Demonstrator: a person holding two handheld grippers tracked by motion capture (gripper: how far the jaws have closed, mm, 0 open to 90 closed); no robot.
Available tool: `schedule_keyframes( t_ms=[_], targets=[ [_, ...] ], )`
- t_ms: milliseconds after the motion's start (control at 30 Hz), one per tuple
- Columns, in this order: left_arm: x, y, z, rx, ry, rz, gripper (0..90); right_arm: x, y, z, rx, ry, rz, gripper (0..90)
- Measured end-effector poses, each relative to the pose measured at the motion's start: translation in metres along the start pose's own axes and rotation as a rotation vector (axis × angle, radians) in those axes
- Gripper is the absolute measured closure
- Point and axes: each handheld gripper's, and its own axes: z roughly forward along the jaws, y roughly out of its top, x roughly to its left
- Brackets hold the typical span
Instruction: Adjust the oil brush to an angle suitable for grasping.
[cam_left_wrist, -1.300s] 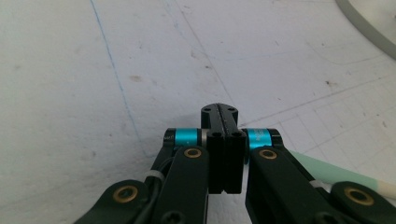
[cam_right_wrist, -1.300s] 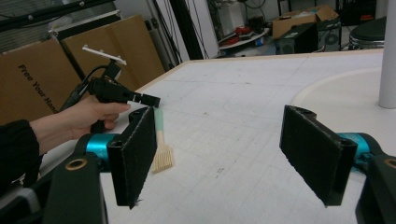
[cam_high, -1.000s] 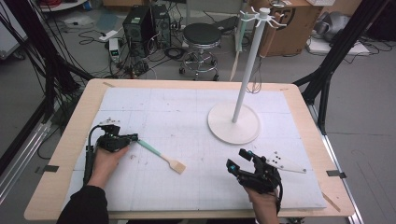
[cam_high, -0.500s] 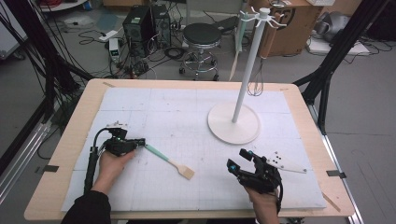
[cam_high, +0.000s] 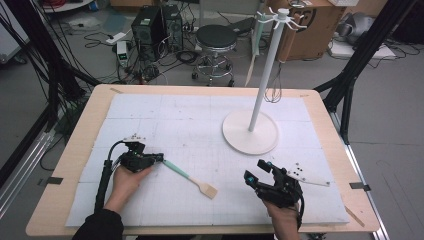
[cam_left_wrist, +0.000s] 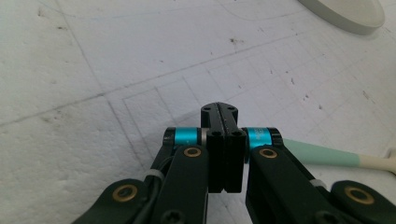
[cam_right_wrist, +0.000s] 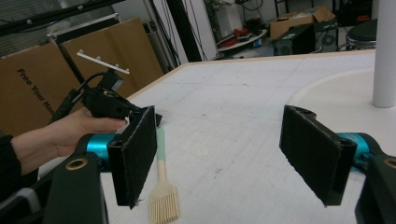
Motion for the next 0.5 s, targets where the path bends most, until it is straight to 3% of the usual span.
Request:
schedule_keyframes(
  t_ms=[500],
  targets=[
    [-0.024, -0.007, 0.006, 0.014, -0.032, 0.004, 90.0, 0.000, 0.000, -0.001, -0.006, 0.000, -0.003, 26.7]
  ],
)
